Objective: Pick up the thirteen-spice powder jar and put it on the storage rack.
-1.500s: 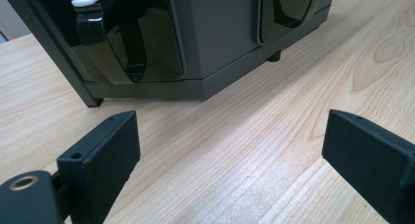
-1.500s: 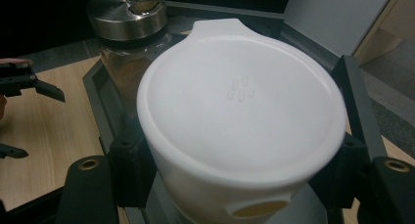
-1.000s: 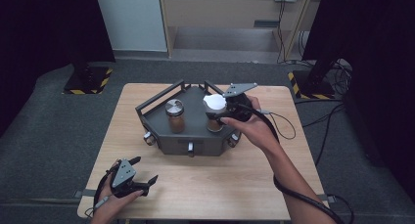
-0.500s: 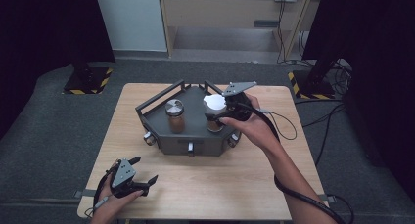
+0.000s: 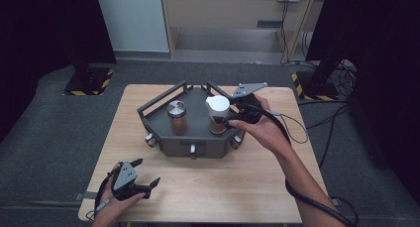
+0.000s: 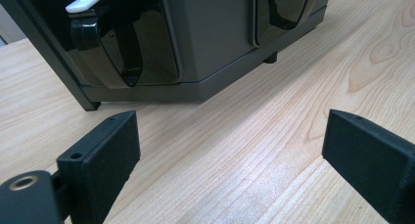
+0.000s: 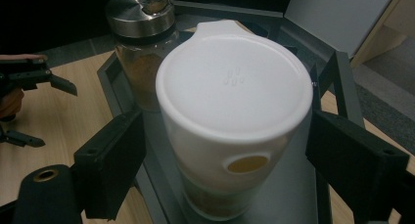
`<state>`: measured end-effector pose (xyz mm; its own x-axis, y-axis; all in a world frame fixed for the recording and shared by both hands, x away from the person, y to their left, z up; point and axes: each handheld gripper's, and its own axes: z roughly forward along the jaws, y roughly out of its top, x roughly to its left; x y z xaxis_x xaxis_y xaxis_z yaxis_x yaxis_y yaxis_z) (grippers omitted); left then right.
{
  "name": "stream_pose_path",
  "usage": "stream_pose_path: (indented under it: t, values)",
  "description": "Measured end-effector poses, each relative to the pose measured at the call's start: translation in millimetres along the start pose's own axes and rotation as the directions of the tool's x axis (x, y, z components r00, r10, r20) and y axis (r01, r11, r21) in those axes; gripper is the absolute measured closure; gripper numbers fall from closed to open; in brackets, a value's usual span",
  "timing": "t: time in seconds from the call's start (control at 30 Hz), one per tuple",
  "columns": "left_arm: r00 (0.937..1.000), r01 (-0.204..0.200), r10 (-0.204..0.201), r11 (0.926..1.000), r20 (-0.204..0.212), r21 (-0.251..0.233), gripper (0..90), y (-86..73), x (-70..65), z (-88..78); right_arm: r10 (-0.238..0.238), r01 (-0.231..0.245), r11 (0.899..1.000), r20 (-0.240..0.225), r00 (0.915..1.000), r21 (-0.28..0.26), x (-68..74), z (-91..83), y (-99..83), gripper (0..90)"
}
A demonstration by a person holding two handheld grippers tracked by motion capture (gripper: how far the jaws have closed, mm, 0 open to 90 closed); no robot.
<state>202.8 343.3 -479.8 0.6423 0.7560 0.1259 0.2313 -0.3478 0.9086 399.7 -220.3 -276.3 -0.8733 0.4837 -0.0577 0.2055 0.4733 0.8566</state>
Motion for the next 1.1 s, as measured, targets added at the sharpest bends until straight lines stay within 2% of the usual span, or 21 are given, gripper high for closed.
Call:
stream_pose_path:
  t: [0.33,0.43,1.1]
  values:
    - [1.0000,0.004,-0.005,1.0000,0.007,0.001,6.1,0.2,0.5,0.3,0.000,0.000,1.000,0.000,1.0000,0.010,-0.2,-9.5,-6.2,15.1]
    - [1.0000,0.000,0.000,1.0000,-0.003,-0.001,6.1,0.3,-0.3,-0.2,0.001,-0.001,1.000,0.002,1.0000,0.012,0.3,-13.2,-9.7,14.6]
    - [1.0000,-0.009,0.009,0.9999,-0.001,0.006,5.9,2.9,-2.4,1.0,0.011,-0.011,1.000,0.015,0.9998,0.012,9.5,-47.7,-31.2,10.7]
